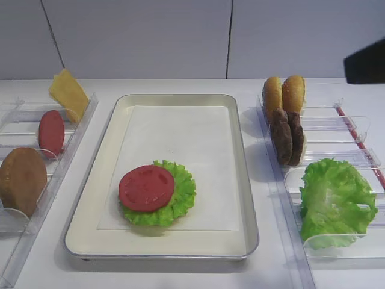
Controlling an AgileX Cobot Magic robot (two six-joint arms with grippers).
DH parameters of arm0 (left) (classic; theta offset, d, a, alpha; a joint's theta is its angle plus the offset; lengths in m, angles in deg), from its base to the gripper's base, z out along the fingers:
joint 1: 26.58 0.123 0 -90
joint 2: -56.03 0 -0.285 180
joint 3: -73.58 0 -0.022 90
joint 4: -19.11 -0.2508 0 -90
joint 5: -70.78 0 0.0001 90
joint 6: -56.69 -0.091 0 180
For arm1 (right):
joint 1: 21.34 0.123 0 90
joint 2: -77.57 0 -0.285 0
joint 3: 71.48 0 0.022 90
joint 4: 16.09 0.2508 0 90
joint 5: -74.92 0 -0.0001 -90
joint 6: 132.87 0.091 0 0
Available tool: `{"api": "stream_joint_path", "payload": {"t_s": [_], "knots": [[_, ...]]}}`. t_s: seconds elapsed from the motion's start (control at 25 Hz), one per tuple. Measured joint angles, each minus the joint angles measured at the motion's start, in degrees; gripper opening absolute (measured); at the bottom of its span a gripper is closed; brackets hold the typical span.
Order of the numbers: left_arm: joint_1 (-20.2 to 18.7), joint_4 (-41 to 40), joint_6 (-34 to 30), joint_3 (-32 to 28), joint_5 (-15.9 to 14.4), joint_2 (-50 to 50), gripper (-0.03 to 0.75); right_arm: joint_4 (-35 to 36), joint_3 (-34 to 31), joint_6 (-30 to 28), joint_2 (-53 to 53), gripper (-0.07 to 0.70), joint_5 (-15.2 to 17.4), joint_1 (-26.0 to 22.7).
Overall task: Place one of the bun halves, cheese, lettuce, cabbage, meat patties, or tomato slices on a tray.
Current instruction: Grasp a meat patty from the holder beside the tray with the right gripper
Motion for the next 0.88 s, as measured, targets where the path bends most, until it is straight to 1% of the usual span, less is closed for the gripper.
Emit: {"api": "stream_joint_path", "payload": {"t_s": [0.16,0.32,0.4,0.52,0.6,0.68,0.76,0.88], "knots": [[0.0,0.0,0.0,0.0,0.0,0.0,0.459,1.32,7.31,-1.87,-12.82,0.551,1.48,0.0],[0.0,0.0,0.0,0.0,0.0,0.0,0.459,1.25,12.91,-1.95,-21.43,0.551,1.77,0.13],[0.0,0.0,0.0,0.0,0.0,0.0,0.459,-0.93,14.88,-0.71,-24.84,0.55,1.77,2.03],[0.0,0.0,0.0,0.0,0.0,0.0,0.459,-7.59,17.66,3.4,-29.83,0.55,1.77,7.25],[0.0,0.0,0.0,0.0,0.0,0.0,0.459,-12.63,19.57,8.2,-33.08,0.55,1.9,10.66],[0.0,-0.1,0.0,0.0,0.0,0.0,0.459,-17.15,21.38,13.62,-36.06,0.55,1.9,12.32],[0.0,-0.1,0.0,0.0,0.0,0.0,0.459,-19.5,23.23,18.09,-38.28,0.549,1.7,13.17],[0.0,-0.1,0.0,0.0,0.0,0.0,0.459,-22.01,24.64,22.16,-41.61,0.544,0.53,14.6]]}}
